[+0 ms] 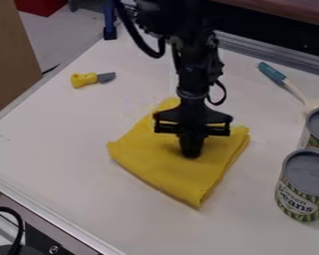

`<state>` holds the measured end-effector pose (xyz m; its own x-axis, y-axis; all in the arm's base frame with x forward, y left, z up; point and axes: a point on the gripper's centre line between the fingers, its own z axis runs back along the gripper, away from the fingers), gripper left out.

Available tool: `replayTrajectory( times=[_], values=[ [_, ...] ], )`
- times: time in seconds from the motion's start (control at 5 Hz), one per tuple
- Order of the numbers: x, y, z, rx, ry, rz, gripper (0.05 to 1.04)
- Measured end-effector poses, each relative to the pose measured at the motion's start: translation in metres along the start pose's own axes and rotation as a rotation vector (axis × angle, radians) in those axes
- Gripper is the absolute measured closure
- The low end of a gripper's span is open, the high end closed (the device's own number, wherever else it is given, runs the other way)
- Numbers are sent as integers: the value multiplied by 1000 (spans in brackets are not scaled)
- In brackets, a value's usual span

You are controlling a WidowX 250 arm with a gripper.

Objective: Move the yellow cloth to the bottom right corner of the table

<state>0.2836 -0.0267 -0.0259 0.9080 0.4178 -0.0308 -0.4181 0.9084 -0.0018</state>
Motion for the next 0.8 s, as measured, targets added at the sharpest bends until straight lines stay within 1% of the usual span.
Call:
replayTrajectory(
  times=[0.2, 0.4, 0.6, 0.8],
  values=[
    [-21, 2, -2, -27, -28, 74, 1031],
    [-34, -1, -3, -47, -60, 74, 1031],
    [-61, -6, -5, -40, -63, 67, 1031],
    [-79, -8, -5, -51, -71, 39, 1031]
  ],
)
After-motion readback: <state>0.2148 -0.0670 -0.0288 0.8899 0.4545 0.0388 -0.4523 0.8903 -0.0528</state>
